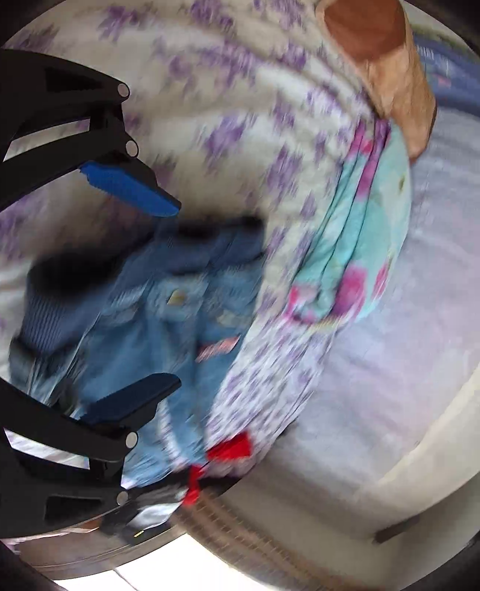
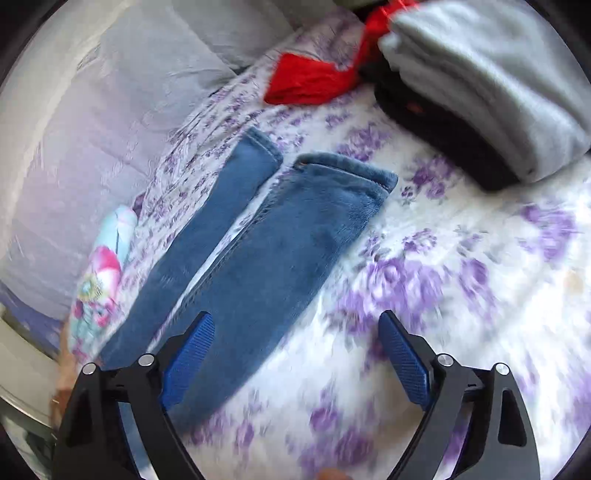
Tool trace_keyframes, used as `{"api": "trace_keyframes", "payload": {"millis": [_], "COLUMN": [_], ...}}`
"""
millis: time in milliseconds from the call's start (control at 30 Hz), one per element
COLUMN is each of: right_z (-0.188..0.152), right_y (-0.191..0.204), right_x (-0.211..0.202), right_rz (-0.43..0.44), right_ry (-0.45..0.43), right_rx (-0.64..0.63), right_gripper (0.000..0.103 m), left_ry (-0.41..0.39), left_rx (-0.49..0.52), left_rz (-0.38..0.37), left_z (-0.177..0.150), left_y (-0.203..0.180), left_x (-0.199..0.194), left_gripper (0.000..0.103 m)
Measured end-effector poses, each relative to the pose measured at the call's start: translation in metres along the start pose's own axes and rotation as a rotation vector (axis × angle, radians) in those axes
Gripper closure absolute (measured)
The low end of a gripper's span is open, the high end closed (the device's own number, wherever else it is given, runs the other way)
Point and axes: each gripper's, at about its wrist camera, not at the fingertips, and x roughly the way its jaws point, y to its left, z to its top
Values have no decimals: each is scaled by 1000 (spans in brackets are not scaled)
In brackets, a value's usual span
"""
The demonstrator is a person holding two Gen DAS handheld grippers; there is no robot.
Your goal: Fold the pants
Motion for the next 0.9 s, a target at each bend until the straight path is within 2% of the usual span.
{"api": "trace_keyframes", "payload": {"millis": [33, 67, 133, 200, 267, 367, 467, 533, 567, 600, 633, 667, 733, 767, 833, 900], "right_z": [6, 11, 25, 36, 36, 22, -4, -22, -27, -31, -38, -41, -40, -38, -33, -23], "right_y": [2, 8, 16, 26, 32, 32, 22, 8, 2, -4, -10, -12, -4, 5, 26, 48], "right_x": [6, 14, 32, 40, 16, -46, -88, -89, -81, -75, -75, -81, -102, -116, -134, -142], "right_rz": [1, 1, -28, -137, -117, -40, -56, -108, -153, -207, -257, -269, -259, -244, -224, -173], "right_ry": [-17, -21, -5, 9, -17, -82, -99, -40, 3, 39, 61, 53, 9, -34, -111, -173], "right_rx": [-9, -28, -66, -132, -166, -162, -171, -183, -198, -214, -220, -220, -234, -257, -314, -355], "right_gripper": [12, 13, 36, 90, 95, 95, 95, 92, 83, 60, 52, 45, 44, 40, 28, 12], "left_ry": [14, 9, -13, -15, -22, -35, -50, -57, -57, -53, -43, -25, 7, 35, 101, 202], "left_rx": [25, 44, 87, 138, 161, 142, 136, 156, 171, 186, 203, 228, 262, 279, 269, 204], "left_rz": [-38, -49, -1, 51, 50, 8, -22, -37, -59, -85, -108, -118, -116, -112, -97, -72], "left_z": [-5, -8, -13, -17, -17, -13, -7, -5, -5, -4, -4, -4, -8, -11, -18, -28], "left_y": [-11, -21, -36, -48, -53, -47, -47, -56, -63, -70, -77, -87, -98, -101, -98, -85], "left_x": [4, 8, 14, 19, 16, 3, -6, -10, -10, -8, -5, 2, 15, 27, 51, 79], "left_gripper": [17, 8, 5, 5, 5, 5, 5, 5, 5, 5, 5, 5, 5, 5, 5, 5]}}
